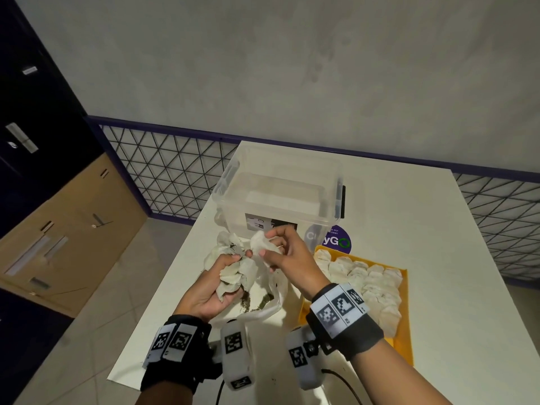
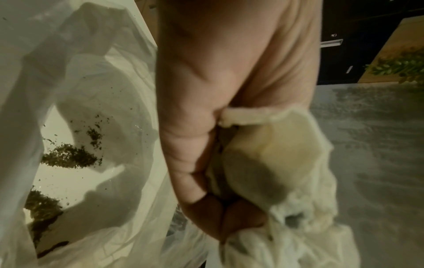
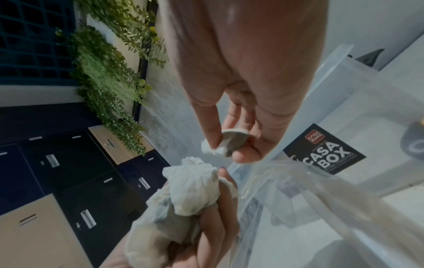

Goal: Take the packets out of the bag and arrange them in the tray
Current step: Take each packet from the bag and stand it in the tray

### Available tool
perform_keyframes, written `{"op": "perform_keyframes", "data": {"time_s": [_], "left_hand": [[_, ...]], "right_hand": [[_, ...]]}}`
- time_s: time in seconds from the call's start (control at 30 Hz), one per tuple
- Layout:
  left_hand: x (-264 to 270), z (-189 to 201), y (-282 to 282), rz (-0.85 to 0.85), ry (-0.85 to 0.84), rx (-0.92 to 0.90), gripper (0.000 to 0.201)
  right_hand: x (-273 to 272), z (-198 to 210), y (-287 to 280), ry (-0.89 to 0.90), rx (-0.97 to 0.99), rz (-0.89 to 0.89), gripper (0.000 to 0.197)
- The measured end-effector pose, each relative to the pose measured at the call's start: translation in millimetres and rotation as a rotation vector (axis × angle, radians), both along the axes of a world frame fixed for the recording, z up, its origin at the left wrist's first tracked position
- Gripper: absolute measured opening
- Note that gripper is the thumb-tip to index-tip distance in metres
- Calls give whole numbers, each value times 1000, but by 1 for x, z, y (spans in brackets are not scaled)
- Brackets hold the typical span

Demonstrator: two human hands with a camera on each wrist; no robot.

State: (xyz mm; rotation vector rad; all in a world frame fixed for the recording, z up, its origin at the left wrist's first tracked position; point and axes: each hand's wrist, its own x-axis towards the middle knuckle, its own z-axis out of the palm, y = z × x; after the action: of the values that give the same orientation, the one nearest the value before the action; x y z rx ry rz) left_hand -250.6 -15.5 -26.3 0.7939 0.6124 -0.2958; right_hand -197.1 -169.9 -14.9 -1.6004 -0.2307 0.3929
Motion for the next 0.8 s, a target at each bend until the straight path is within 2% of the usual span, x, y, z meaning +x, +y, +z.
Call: {"op": "perform_keyframes", "data": {"time_s": [0.2,0.3,0.37,0.5,0.6,0.7,0.8], "left_hand": [[0,-1,4,11,-25,7,34],[-1,-1,7,8,-44,6,39],[-2,-2,7,14,-50,15,33],[-3,3,6,-17,-78,69,11],[-2,3,8,-14,-87,96,10],[-2,2,14,18,-73,119,13],[-1,3,17,9,-98,148,28]], "right_hand": [[-1,7,3,9,-35,110,30],[-3,5,6,1,-46,123,23],[-4,4,10,-6,-55,107,22],[-1,5,18,-116,-198,166,39],[4,9,23,-146,-269,199,27],[9,11,21,-175,-303,128,16],[13,11,14,-212,-374,126,10]]}}
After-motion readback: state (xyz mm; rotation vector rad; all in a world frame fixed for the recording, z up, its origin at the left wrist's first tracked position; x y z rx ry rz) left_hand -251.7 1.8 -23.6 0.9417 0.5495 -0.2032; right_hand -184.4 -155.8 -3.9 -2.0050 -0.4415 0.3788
